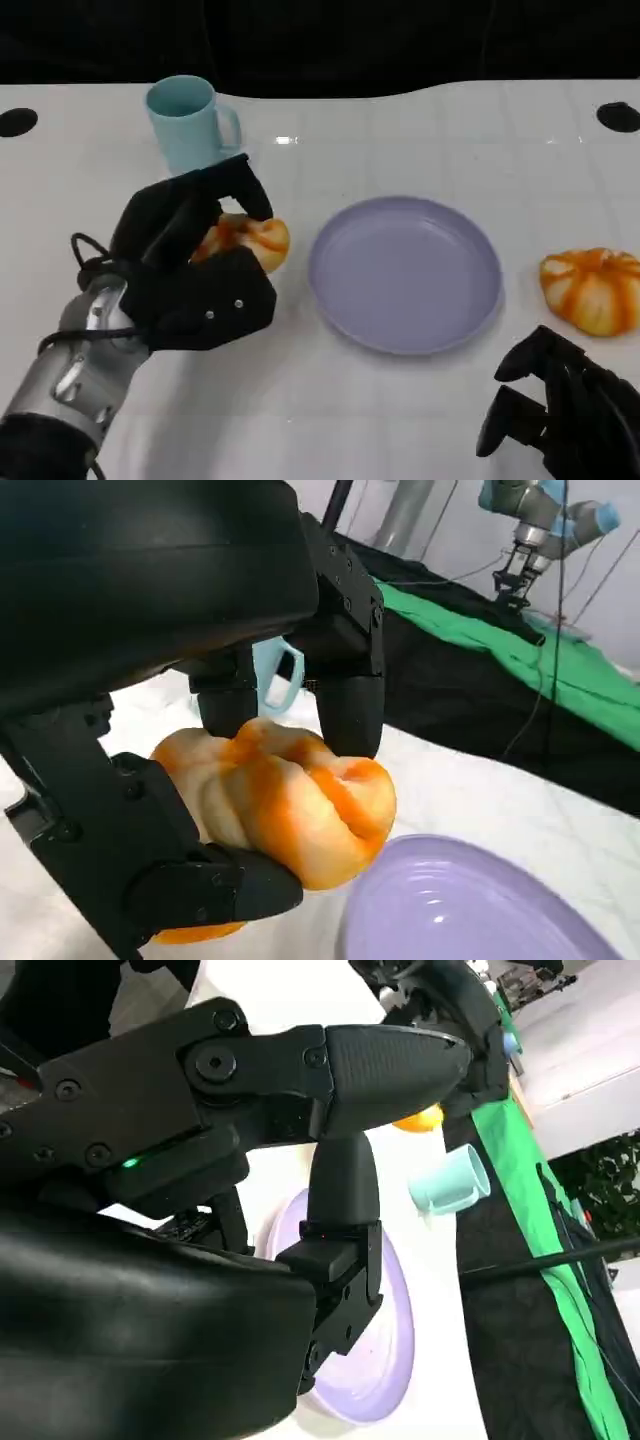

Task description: Grasp the bread from the table and place it into the plate.

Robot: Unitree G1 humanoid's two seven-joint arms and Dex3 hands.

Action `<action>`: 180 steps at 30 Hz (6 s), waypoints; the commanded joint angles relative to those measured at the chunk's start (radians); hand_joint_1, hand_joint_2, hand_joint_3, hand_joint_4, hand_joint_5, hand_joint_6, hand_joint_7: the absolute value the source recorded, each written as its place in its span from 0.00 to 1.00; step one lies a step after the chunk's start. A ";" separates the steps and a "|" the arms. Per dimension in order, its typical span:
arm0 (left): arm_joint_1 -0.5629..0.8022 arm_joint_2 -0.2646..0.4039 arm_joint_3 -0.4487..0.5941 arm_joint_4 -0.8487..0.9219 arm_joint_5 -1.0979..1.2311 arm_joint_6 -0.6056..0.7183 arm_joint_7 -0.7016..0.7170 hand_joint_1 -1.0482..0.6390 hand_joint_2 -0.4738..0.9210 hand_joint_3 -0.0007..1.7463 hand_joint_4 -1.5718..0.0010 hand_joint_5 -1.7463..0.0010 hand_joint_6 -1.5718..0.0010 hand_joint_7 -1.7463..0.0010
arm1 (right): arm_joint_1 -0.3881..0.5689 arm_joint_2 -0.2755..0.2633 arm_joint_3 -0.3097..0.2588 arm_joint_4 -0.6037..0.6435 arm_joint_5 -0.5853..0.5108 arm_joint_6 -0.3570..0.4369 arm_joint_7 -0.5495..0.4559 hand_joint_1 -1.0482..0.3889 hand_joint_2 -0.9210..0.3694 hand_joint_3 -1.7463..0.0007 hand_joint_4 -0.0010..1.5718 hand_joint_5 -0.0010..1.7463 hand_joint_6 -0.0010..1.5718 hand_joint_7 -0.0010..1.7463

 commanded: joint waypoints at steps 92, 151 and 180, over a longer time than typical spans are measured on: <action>-0.341 -0.128 -0.249 0.308 0.109 -0.073 -0.275 0.09 1.00 0.34 1.00 0.91 0.92 1.00 | 0.023 0.002 0.017 -0.010 0.013 -0.018 -0.006 0.38 0.00 0.75 0.39 1.00 0.26 0.93; 0.374 -0.224 0.124 -0.216 -0.740 -0.358 -0.487 0.27 1.00 0.17 0.60 0.11 0.57 0.45 | 0.023 -0.018 0.018 -0.024 0.010 -0.006 -0.007 0.37 0.00 0.75 0.39 1.00 0.27 0.93; 0.659 -0.285 0.228 -0.519 -1.077 0.140 -0.640 0.28 1.00 0.22 0.51 0.00 0.68 0.00 | 0.023 -0.029 0.015 -0.033 0.009 -0.005 -0.001 0.37 0.00 0.73 0.40 1.00 0.26 0.94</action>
